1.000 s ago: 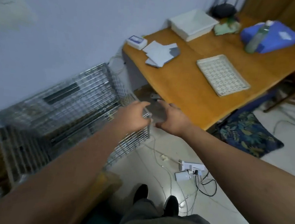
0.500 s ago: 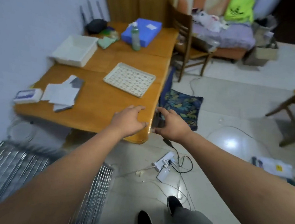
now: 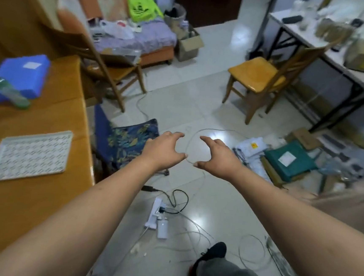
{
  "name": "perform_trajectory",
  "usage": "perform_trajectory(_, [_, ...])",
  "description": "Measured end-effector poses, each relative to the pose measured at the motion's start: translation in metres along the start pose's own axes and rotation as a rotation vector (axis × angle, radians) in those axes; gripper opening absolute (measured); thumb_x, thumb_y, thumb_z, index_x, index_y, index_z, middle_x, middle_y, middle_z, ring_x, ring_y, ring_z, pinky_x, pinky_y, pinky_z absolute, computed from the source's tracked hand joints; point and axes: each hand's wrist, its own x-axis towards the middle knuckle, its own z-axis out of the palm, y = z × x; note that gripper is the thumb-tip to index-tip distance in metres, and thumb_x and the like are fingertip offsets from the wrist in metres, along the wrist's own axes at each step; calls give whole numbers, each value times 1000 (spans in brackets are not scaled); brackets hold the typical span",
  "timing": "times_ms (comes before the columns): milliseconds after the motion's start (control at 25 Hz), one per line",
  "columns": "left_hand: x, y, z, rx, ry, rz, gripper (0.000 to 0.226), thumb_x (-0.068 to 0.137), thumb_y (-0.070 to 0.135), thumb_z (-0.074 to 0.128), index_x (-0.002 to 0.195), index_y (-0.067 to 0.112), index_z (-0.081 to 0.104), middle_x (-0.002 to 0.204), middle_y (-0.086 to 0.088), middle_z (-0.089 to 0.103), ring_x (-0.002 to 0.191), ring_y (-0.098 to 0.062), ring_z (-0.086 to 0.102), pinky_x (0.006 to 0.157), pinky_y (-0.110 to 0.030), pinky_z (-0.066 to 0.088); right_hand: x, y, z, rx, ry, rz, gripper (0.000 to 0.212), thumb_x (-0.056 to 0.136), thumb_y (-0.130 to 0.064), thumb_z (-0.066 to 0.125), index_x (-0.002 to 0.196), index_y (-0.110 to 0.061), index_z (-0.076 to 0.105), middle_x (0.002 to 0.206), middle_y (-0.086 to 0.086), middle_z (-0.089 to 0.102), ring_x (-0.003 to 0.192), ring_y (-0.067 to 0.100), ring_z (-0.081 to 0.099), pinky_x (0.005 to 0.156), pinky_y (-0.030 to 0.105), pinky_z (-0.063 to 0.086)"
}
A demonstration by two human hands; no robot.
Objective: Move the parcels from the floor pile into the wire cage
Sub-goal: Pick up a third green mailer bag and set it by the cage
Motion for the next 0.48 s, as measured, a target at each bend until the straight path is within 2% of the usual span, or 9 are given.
perform_trajectory(80, [42, 37, 8, 2, -28, 58, 73, 85, 60, 62, 150, 38, 39, 144, 3, 50, 133, -21, 50, 107, -49, 40, 8, 43, -23, 15, 28, 67, 94, 82, -54, 76, 158, -36, 25, 150, 2, 41, 131, 24, 50, 101, 39, 47])
perform_trajectory(240, [115, 114, 28, 36, -85, 164, 71, 86, 59, 61, 150, 37, 40, 143, 4, 51, 132, -21, 51, 107, -50, 40, 26, 123, -63, 40, 67, 193, 97, 79, -59, 76, 158, -38, 24, 151, 3, 41, 136, 27, 47, 103, 47, 48])
perform_trajectory(480, [205, 202, 51, 58, -161, 286, 66, 87, 57, 63, 147, 40, 42, 142, 8, 52, 129, -16, 52, 106, -45, 40, 53, 204, -109, 128, 114, 314, 96, 82, -54, 77, 159, -34, 25, 152, 5, 41, 136, 26, 46, 103, 43, 48])
